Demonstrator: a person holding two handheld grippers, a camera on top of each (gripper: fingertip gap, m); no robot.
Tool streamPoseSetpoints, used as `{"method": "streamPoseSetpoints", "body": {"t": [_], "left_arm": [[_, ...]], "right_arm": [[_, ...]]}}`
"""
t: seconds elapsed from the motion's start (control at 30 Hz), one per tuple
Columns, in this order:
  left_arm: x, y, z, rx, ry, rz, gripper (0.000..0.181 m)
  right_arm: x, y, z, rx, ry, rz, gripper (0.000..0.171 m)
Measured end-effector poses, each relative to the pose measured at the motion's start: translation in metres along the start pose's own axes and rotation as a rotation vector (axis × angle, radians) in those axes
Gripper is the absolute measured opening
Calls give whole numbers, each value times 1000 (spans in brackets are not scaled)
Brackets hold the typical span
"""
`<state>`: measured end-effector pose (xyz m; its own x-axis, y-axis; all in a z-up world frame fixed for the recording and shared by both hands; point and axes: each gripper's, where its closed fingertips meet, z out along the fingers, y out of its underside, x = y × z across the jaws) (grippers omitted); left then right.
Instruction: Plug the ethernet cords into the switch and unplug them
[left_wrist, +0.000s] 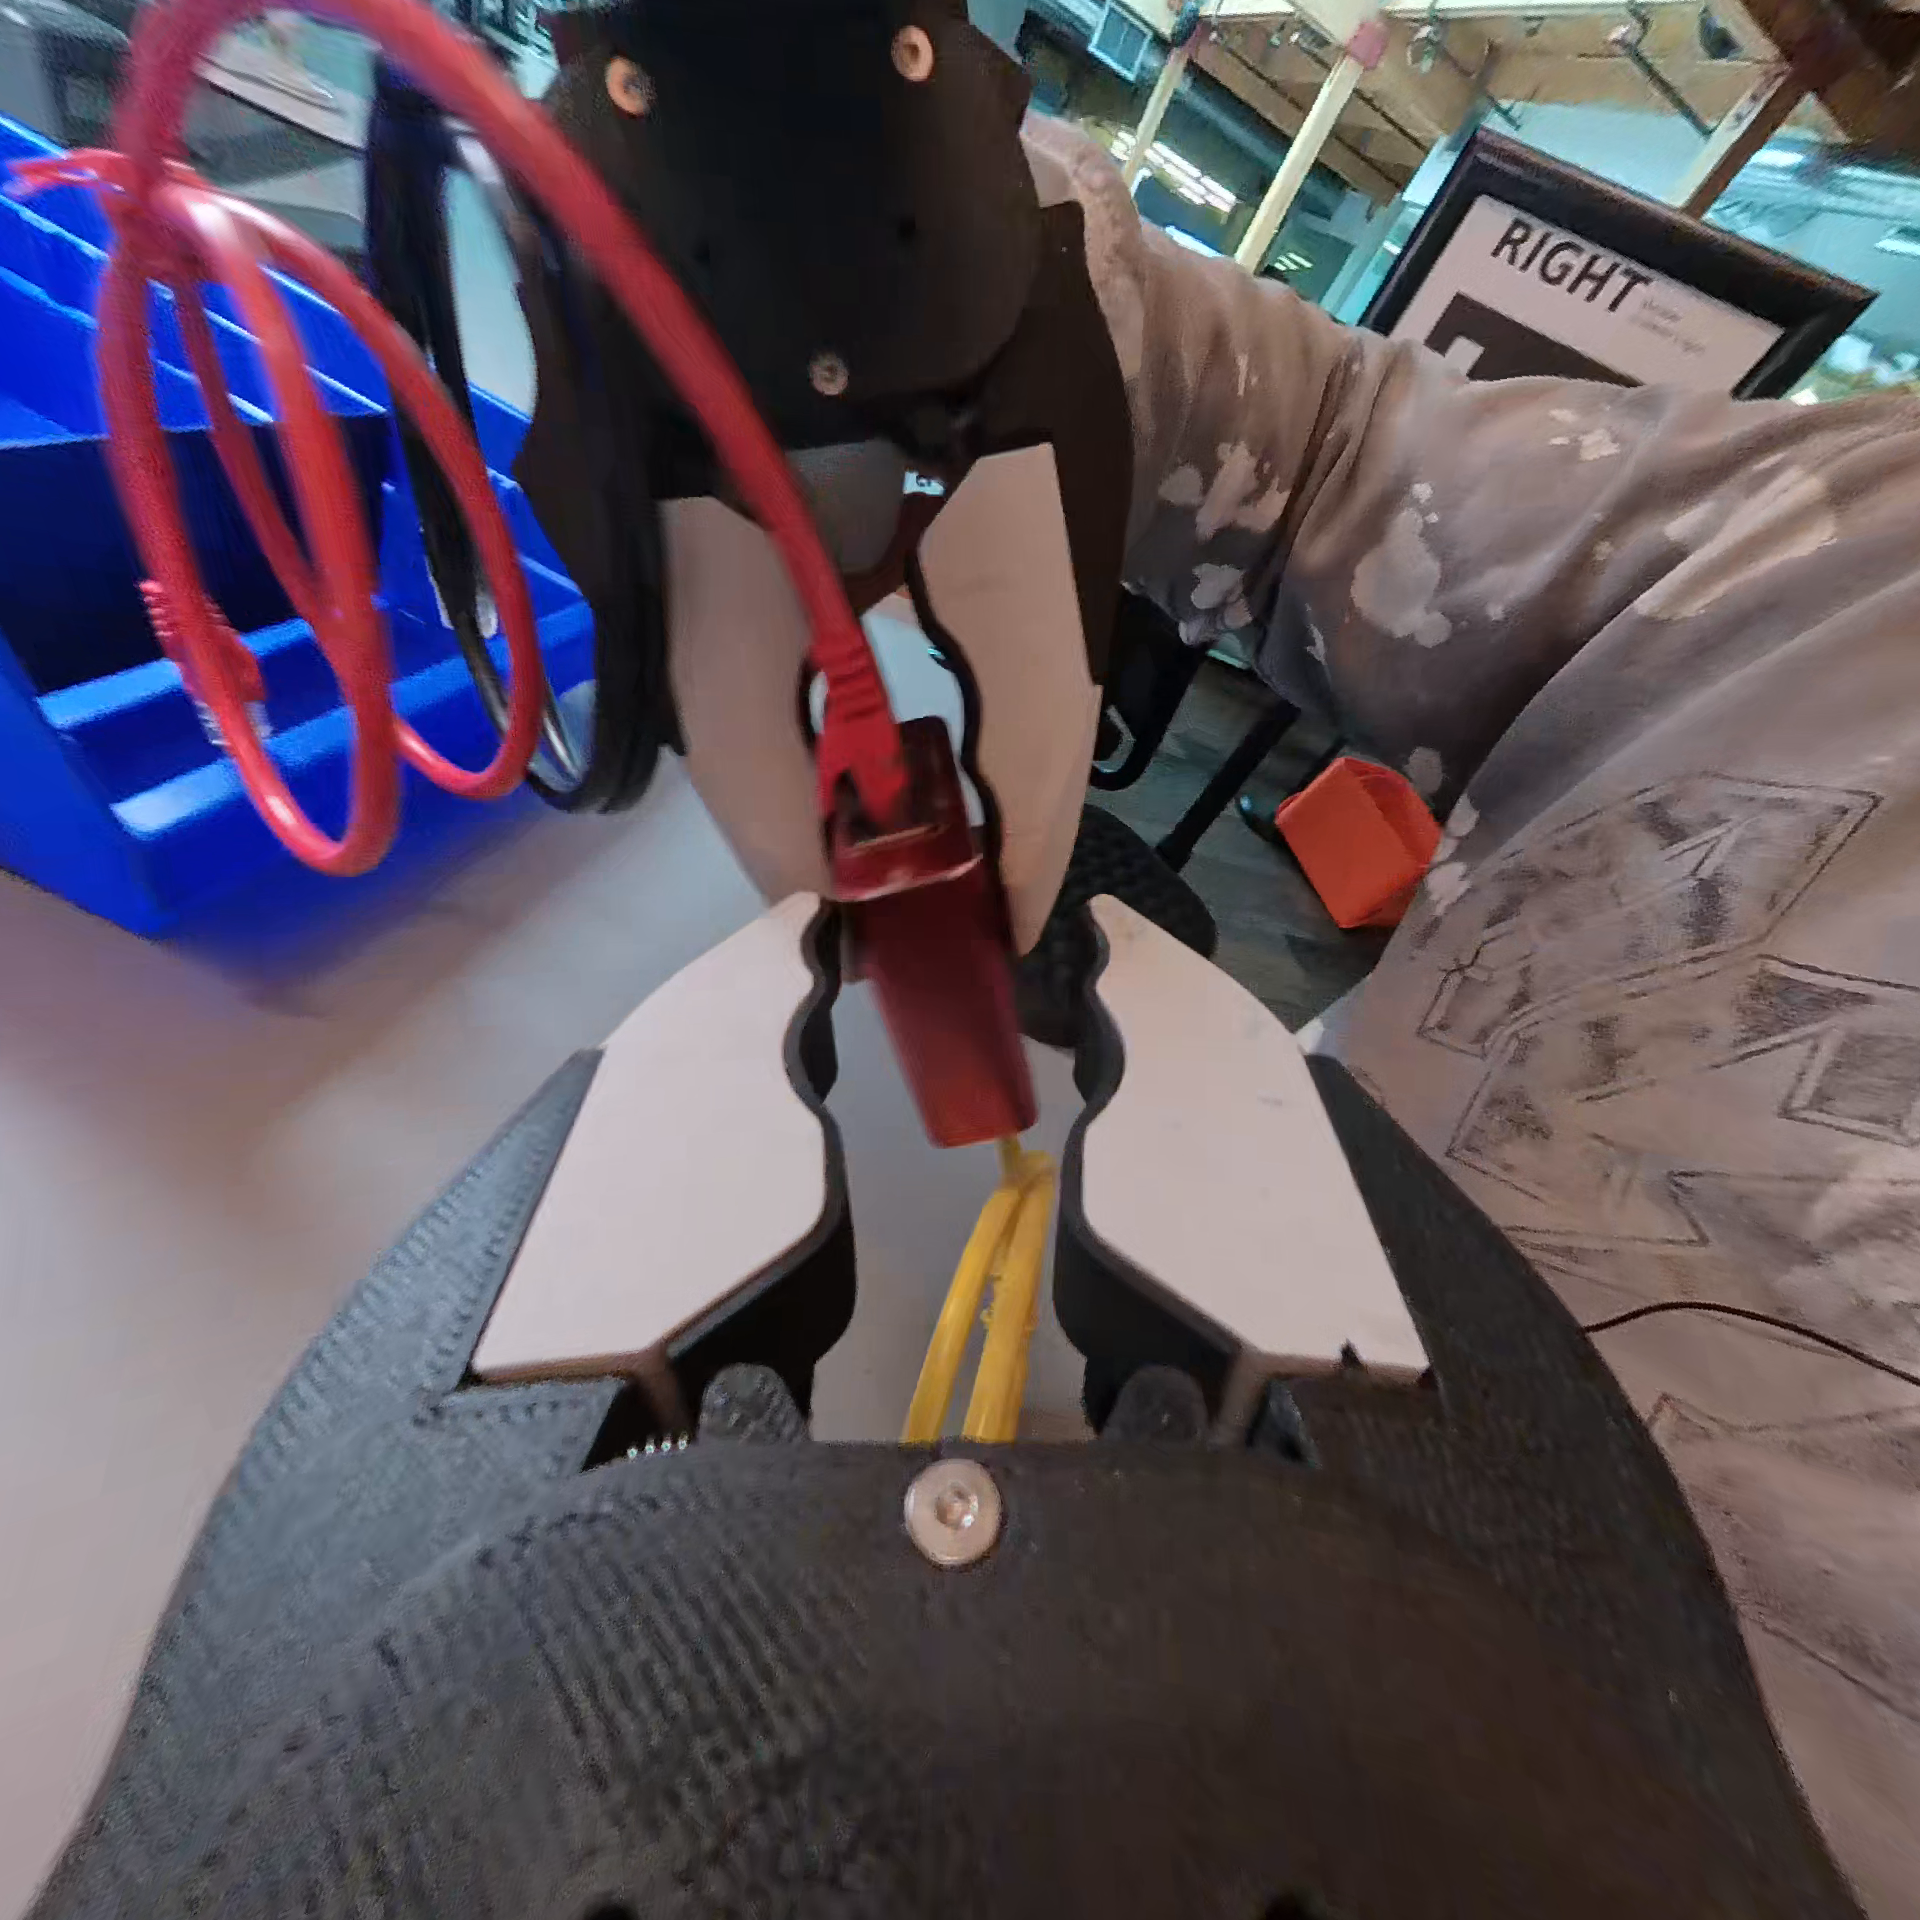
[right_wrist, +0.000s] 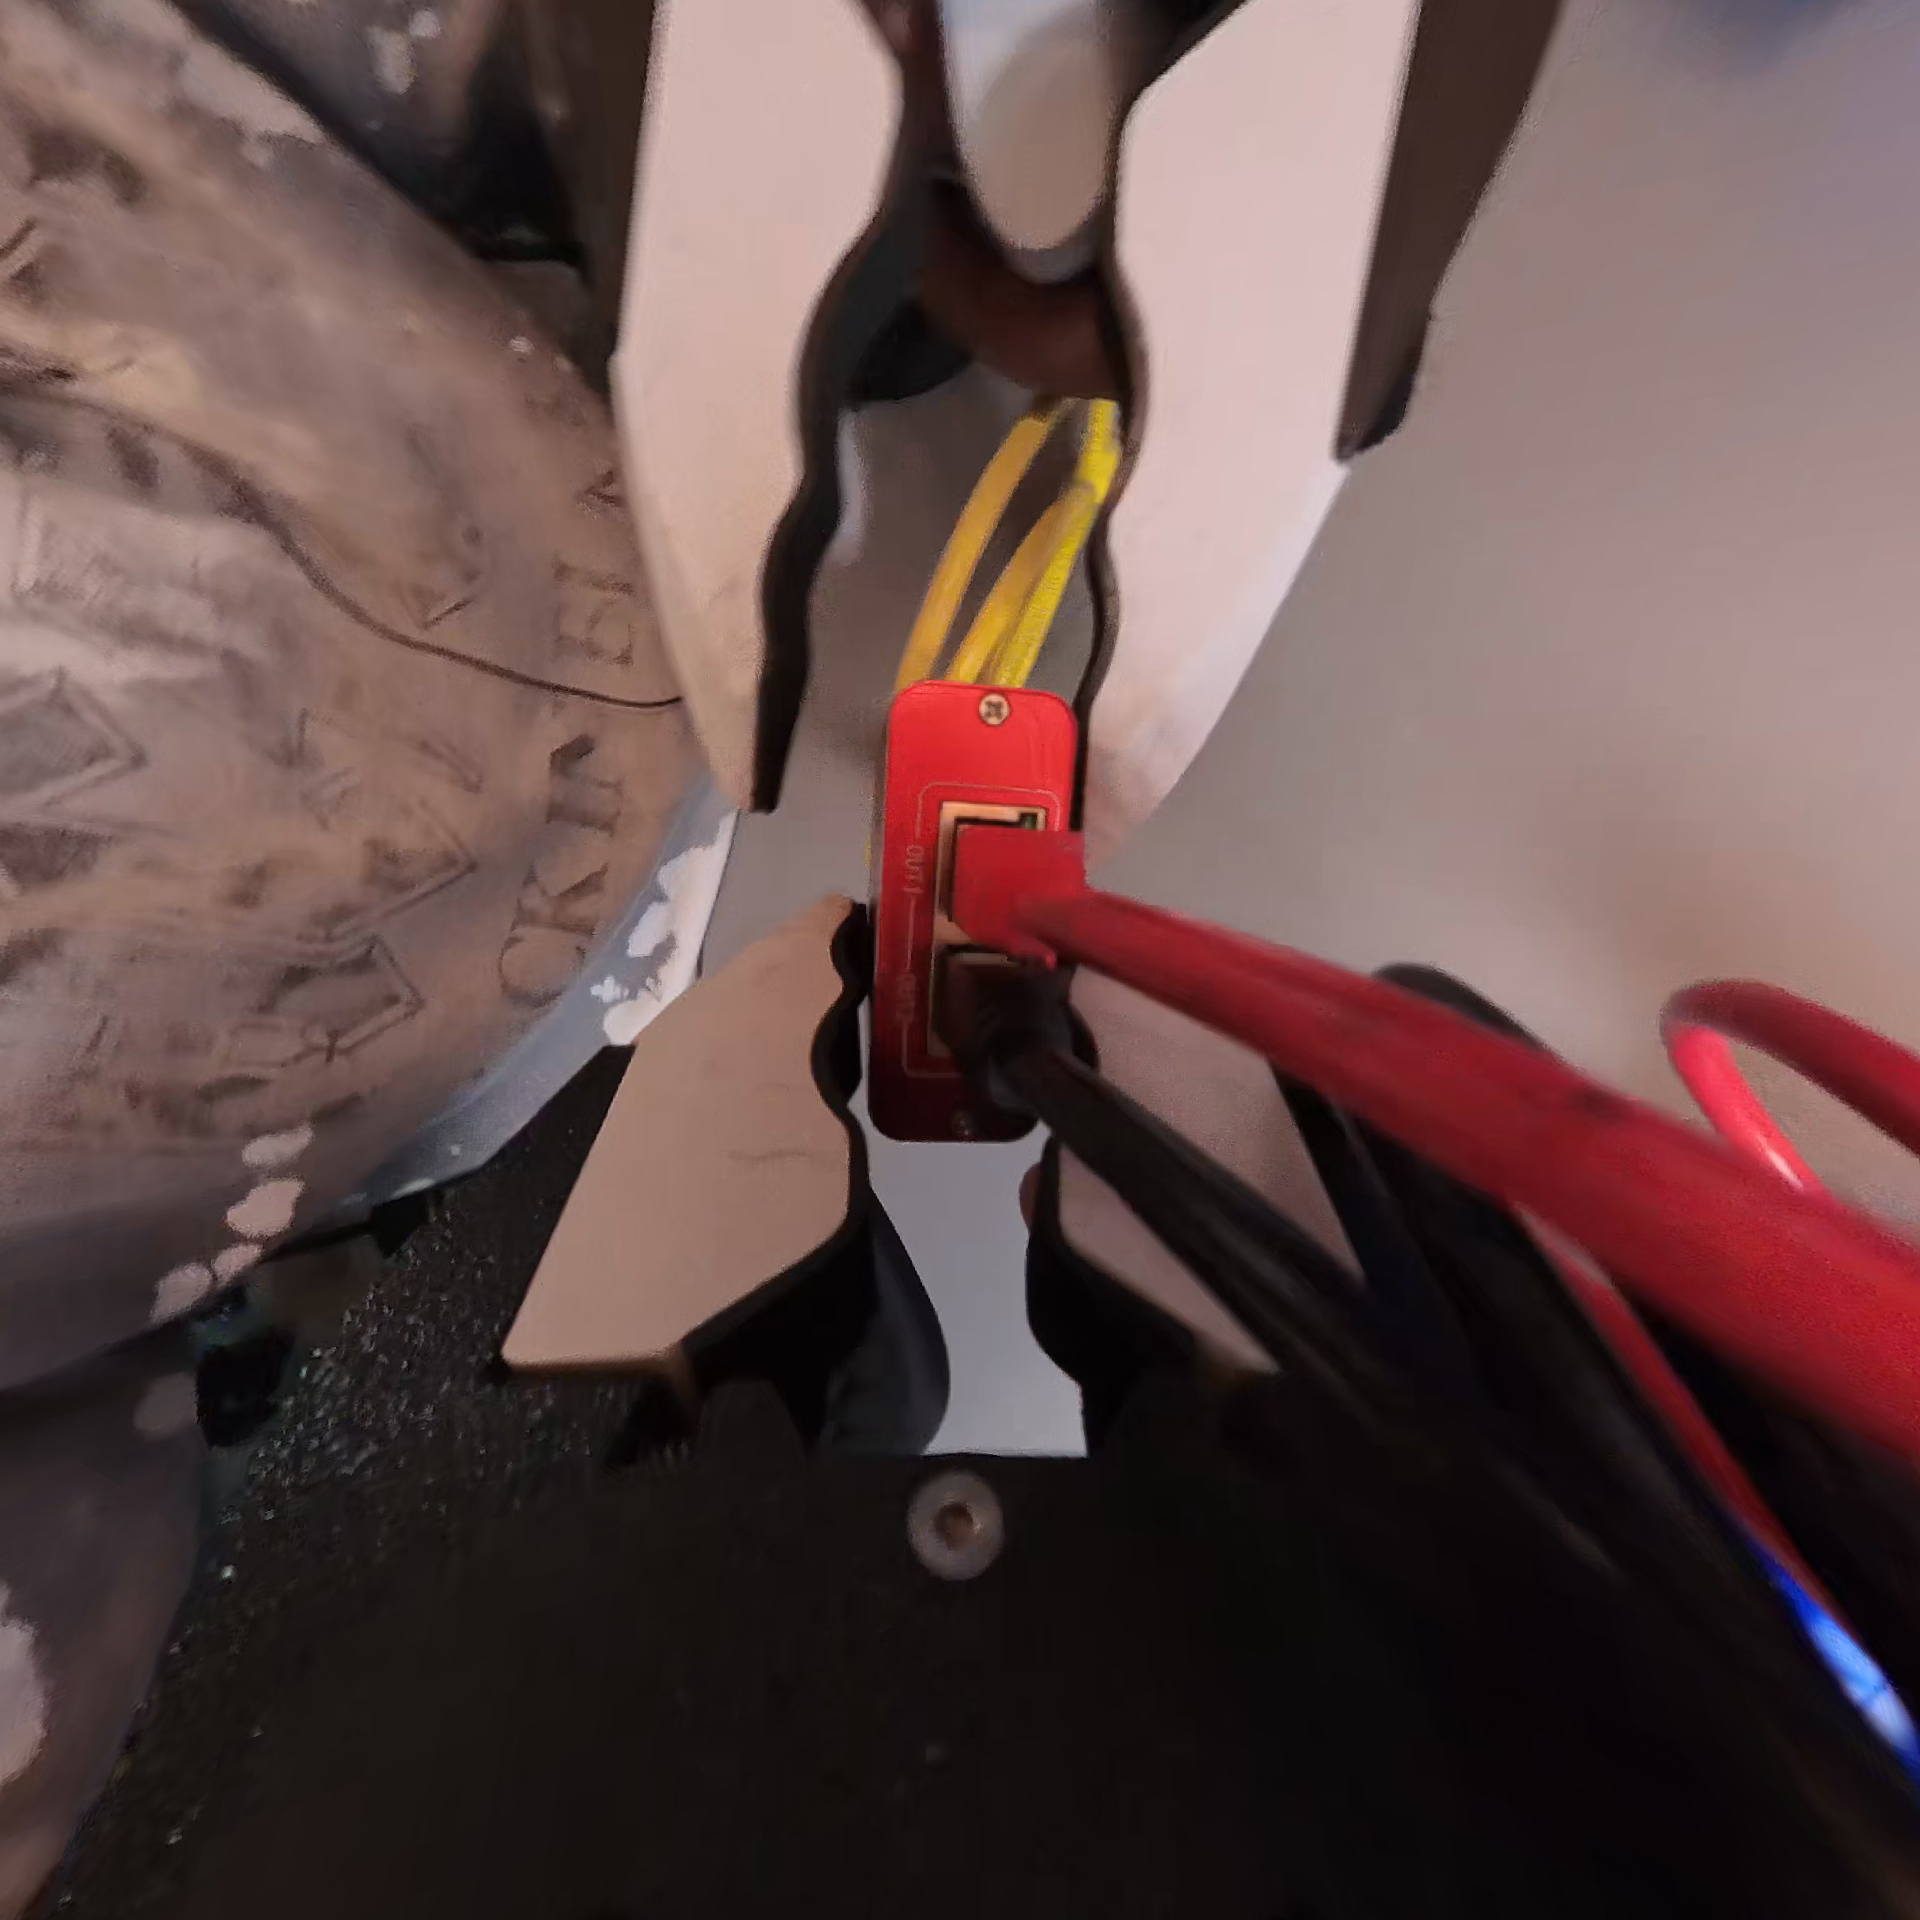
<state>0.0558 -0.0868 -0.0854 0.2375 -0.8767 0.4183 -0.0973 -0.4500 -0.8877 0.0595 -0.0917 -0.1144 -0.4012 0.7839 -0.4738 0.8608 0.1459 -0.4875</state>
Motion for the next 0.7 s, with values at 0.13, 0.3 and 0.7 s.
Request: {"method": "streamPoseSetpoints", "body": {"t": [0.13, 0.3, 0.7], "left_arm": [[-12, -1, -7, 27, -81, -43, 29], [-41, -7, -32, 118, -191, -171, 29], [-61, -11, -36, 217, -262, -316, 28]], "right_arm": [[11, -12, -4, 39, 177, 13, 39], [43, -30, -51, 145, 815, -225, 53], [68, -27, -11, 179, 1157, -359, 69]]}}
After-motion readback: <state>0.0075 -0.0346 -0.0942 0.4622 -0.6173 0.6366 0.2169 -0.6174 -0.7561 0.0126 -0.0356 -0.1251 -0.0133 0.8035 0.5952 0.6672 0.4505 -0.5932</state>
